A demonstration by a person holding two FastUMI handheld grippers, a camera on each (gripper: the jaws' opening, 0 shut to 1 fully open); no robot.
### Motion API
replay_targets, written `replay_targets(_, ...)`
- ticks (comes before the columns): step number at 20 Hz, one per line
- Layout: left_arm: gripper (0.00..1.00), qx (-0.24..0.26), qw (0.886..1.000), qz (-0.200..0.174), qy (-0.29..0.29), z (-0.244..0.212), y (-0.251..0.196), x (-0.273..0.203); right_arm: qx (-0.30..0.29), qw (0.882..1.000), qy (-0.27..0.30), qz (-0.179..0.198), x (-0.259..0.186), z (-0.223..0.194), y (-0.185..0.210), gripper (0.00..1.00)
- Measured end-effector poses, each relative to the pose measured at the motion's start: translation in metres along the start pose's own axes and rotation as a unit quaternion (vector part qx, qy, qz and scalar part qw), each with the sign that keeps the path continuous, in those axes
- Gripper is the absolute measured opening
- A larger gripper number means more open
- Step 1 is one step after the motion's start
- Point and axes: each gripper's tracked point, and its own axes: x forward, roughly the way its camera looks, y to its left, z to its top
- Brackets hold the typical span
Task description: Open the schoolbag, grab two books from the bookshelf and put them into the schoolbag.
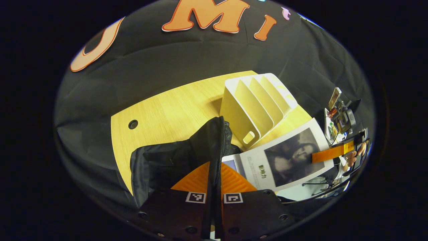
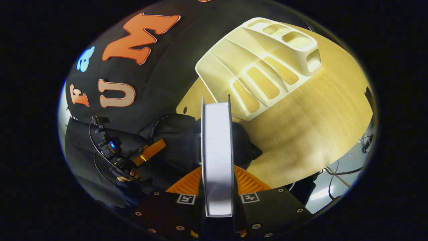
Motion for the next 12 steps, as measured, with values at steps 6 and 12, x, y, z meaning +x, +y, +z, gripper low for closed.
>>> replay_targets(6, 0.05, -0.008, 1.000, 0.003, -0.013, 0.006, 0.001, -0.006, 0.007, 0.999, 0.001, 0.051, 0.057, 0.007, 0.021, 0.34)
replay_targets(12, 0.05, -0.017, 0.999, -0.005, -0.029, 0.011, -0.006, -0.010, 0.017, 0.996, 0.002, 0.084, 0.115, -0.011, 0.043, 0.34)
